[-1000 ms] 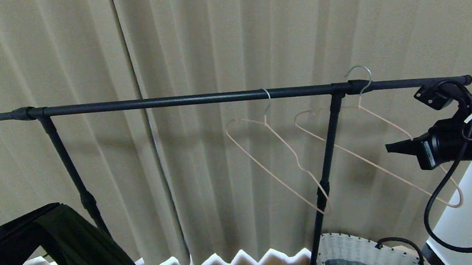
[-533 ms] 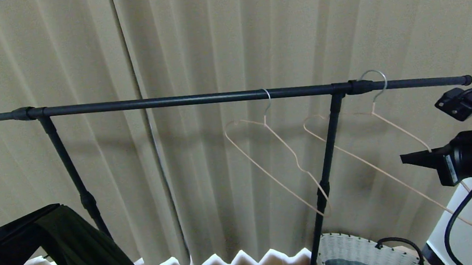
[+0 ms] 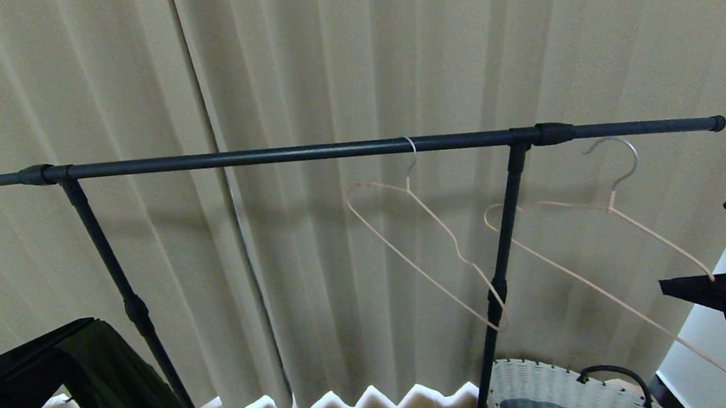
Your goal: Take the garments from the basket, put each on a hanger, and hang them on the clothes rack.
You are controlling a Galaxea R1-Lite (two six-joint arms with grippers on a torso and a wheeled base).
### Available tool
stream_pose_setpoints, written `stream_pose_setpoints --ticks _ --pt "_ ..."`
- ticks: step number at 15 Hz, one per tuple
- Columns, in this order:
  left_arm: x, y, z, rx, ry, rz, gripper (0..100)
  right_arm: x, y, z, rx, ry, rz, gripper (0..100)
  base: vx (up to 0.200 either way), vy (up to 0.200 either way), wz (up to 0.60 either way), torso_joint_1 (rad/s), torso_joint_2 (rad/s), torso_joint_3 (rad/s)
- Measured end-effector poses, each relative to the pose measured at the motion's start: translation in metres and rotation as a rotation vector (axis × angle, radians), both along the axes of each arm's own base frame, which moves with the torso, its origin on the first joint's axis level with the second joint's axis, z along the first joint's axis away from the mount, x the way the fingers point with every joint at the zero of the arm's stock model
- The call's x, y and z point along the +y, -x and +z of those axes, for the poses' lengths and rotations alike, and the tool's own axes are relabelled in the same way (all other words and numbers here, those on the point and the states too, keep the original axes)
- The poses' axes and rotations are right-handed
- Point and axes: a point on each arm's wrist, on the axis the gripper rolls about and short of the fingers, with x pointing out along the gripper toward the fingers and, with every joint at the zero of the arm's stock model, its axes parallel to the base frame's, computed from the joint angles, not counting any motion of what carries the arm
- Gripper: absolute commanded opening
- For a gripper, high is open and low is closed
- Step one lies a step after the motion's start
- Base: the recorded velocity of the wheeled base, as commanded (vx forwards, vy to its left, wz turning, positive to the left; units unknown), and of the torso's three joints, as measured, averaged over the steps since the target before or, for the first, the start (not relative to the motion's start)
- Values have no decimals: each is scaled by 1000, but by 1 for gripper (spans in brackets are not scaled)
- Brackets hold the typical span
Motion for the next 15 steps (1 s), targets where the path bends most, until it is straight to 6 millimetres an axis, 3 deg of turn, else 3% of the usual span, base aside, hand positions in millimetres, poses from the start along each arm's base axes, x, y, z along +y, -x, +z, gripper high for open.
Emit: stream_pose_setpoints --ticks 3,11,15 --pt "1 1 -6 17 -5 3 0 -2 14 -10 21 37 -56 0 -200 0 0 1 1 7" --pt "3 1 -11 32 -10 24 0 -1 41 -13 -19 42 -60 0 -200 0 0 -1 2 4" --pt "3 1 -13 39 -15 21 0 0 50 -12 -52 41 -60 0 0 0 0 0 0 0"
